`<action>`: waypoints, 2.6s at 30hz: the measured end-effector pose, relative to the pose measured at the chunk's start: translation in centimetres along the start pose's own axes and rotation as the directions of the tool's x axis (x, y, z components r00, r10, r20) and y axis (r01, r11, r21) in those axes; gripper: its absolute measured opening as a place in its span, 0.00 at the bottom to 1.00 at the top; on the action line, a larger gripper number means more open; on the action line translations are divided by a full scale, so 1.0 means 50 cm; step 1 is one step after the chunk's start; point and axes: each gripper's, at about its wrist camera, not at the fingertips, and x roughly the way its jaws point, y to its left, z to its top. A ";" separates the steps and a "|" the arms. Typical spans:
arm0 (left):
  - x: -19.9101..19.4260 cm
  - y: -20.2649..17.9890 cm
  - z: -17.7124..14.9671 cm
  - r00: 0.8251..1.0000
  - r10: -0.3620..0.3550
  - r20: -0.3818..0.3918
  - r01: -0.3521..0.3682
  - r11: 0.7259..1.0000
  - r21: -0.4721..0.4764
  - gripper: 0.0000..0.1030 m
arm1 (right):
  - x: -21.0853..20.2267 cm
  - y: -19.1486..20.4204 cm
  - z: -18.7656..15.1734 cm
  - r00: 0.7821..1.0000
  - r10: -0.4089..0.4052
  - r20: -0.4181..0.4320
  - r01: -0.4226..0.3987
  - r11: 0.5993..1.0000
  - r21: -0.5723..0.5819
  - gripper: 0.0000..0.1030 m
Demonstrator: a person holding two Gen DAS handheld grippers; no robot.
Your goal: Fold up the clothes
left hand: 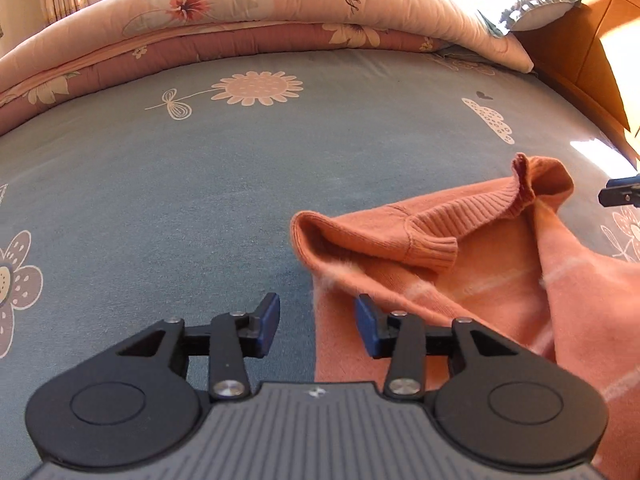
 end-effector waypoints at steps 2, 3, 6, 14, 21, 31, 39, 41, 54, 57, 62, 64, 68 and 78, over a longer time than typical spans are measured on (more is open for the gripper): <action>-0.041 -0.015 -0.017 1.000 -0.007 -0.015 0.008 1.000 0.026 0.42 | -0.059 0.013 -0.016 1.000 0.006 0.011 -0.005 1.000 -0.012 0.45; -0.063 -0.025 -0.031 1.000 -0.011 -0.022 0.012 0.999 0.032 0.42 | -0.089 0.019 -0.024 1.000 0.008 0.016 -0.008 1.000 -0.018 0.45; -0.130 -0.054 -0.072 0.999 -0.014 -0.037 0.016 0.999 0.051 0.43 | -0.175 0.042 -0.050 0.999 0.019 0.029 -0.018 0.999 -0.041 0.45; -0.292 -0.114 -0.171 0.996 -0.085 0.026 0.084 0.995 0.052 0.52 | -0.360 0.151 -0.148 0.990 0.092 0.105 -0.080 0.990 -0.114 0.45; -0.319 -0.136 -0.253 0.985 -0.145 0.095 0.151 0.987 -0.059 0.45 | -0.410 0.264 -0.307 0.964 0.204 0.168 -0.183 0.974 -0.133 0.46; -0.259 -0.167 -0.301 0.986 -0.165 0.033 0.168 0.977 -0.134 0.47 | -0.304 0.370 -0.485 0.937 0.325 0.128 -0.301 0.937 -0.179 0.48; -0.210 -0.195 -0.281 0.995 -0.087 0.043 0.093 0.984 -0.153 0.63 | -0.253 0.353 -0.461 0.917 0.306 0.257 -0.274 0.950 -0.152 0.49; -0.200 -0.201 -0.274 0.997 -0.063 0.045 0.069 0.985 -0.156 0.65 | -0.250 0.340 -0.465 0.918 0.240 0.315 -0.207 0.969 -0.134 0.49; -0.151 -0.270 -0.216 0.997 -0.071 0.030 0.075 0.988 -0.138 0.66 | -0.201 0.157 -0.475 0.922 0.021 0.387 -0.078 0.988 0.133 0.49; -0.146 -0.290 -0.208 0.999 -0.044 0.025 0.047 0.991 -0.127 0.65 | -0.203 0.157 -0.479 0.919 0.034 0.393 -0.091 0.987 0.129 0.53; -0.140 -0.295 -0.207 0.999 0.031 -0.016 -0.033 0.995 -0.092 0.55 | -0.208 0.160 -0.484 0.912 0.055 0.406 -0.111 0.987 0.116 0.55; -0.138 -0.294 -0.207 0.997 0.063 -0.033 -0.066 0.995 -0.078 0.56 | -0.211 0.161 -0.486 0.910 0.064 0.411 -0.119 0.987 0.111 0.55; -0.136 -0.286 -0.207 0.992 0.103 -0.070 -0.107 0.992 -0.065 0.59 | -0.216 0.154 -0.484 0.908 0.057 0.416 -0.119 0.985 0.124 0.55; -0.108 -0.371 -0.182 0.971 0.222 -0.091 -0.205 0.965 0.164 0.38 | -0.233 0.157 -0.491 0.899 0.051 0.435 -0.111 0.987 0.112 0.56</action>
